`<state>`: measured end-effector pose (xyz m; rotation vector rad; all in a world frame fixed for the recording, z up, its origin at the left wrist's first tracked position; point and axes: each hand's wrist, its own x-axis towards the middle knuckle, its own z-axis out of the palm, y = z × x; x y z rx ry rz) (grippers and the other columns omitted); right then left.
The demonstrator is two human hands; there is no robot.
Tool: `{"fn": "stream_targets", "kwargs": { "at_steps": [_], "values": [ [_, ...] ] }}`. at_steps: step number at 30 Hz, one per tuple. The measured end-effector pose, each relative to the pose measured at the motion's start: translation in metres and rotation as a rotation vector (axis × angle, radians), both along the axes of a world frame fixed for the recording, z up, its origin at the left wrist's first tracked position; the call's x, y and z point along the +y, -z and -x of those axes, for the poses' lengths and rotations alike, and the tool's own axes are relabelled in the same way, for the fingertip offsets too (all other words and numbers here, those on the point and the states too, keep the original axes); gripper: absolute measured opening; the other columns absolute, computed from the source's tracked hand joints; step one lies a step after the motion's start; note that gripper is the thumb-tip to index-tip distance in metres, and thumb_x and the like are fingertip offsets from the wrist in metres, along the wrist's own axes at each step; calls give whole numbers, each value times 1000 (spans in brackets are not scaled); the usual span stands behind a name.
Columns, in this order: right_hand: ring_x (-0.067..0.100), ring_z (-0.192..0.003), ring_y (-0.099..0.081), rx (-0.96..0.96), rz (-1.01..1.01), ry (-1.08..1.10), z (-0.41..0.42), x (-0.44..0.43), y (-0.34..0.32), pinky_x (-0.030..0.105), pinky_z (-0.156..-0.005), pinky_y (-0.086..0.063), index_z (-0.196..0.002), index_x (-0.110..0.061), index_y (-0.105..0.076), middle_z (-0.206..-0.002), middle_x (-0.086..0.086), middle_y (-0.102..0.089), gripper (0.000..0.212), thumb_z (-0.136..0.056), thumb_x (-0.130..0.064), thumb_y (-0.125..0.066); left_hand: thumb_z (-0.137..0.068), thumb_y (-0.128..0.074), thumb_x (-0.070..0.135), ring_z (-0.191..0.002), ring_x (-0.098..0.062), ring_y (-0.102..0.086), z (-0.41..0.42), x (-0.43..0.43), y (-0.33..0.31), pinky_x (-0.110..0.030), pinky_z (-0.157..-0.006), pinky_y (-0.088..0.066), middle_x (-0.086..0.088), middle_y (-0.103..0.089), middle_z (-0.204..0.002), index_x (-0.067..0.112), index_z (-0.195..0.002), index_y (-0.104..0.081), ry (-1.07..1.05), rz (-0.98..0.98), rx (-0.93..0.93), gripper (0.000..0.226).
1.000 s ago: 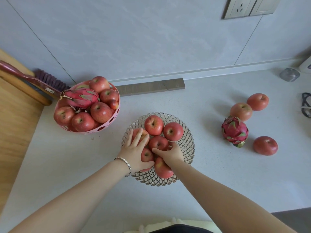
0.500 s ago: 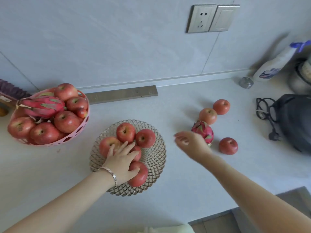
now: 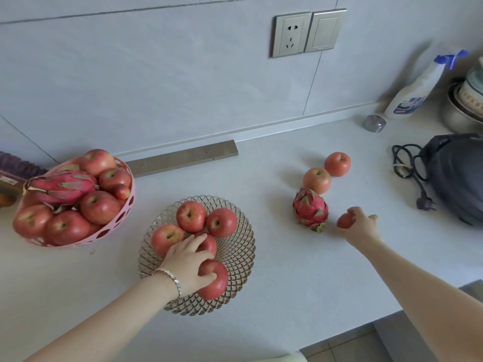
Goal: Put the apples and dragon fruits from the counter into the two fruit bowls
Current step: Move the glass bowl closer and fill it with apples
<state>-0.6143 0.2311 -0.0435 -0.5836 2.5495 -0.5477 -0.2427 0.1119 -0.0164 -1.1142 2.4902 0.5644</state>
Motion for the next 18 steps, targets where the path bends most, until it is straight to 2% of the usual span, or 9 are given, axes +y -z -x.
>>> {"fn": "stream_targets", "kwargs": {
  "at_steps": [3,5,7,10,13,15,18],
  "values": [
    [23,-79,-54,95,272,-26,-26,-6,-24,29,-70,-42,-116,-35,-45,-108,-1,-35,58,-66,-35,-73,-69,-52,70,-144,-25,1,-10,4,1,-43,-116,-5,4,5,-157,47,-128,-40,-28,-36,4,64],
    [10,-80,-53,66,395,-223,-54,-15,-44,23,-71,-42,-112,-40,-46,-106,-6,-38,58,-62,-35,-75,-64,-54,73,-144,-27,4,-14,9,4,-44,-116,-3,3,10,-157,49,-132,-31,-14,-7,-19,76],
    [9,-88,-49,46,414,-476,-90,-26,-55,22,-81,-42,-117,-34,-49,-109,-5,-43,66,-58,-33,-78,-62,-55,73,-144,-27,7,-16,15,9,-44,-116,-1,1,14,-156,47,-136,-24,1,36,-36,84],
    [16,-94,-53,-13,303,-674,-146,-41,-49,28,-81,-46,-121,-20,-47,-110,-2,-49,74,-56,-37,-78,-63,-58,71,-144,-27,9,-17,19,12,-44,-116,-1,0,15,-156,43,-138,-23,-24,55,-14,87],
    [22,-97,-58,-86,97,-781,-187,-55,-34,29,-77,-46,-122,-23,-42,-115,-1,-48,71,-61,-41,-73,-62,-60,69,-144,-26,8,-17,19,11,-42,-117,-2,1,14,-156,45,-137,-24,-41,49,2,87],
    [25,-107,-54,-36,8,-863,-201,-62,-27,31,-83,-46,-127,-26,-40,-123,0,-45,70,-65,-40,-70,-62,-61,67,-144,-25,7,-17,19,11,-41,-117,-2,2,13,-156,47,-137,-24,-45,54,13,86],
    [28,-116,-48,67,-52,-951,-214,-62,-19,35,-88,-45,-135,-25,-33,-136,0,-37,68,-75,-28,-66,-62,-62,65,-144,-24,6,-18,21,12,-40,-116,-1,2,10,-157,50,-135,-25,-62,67,45,83]
  ]
}}
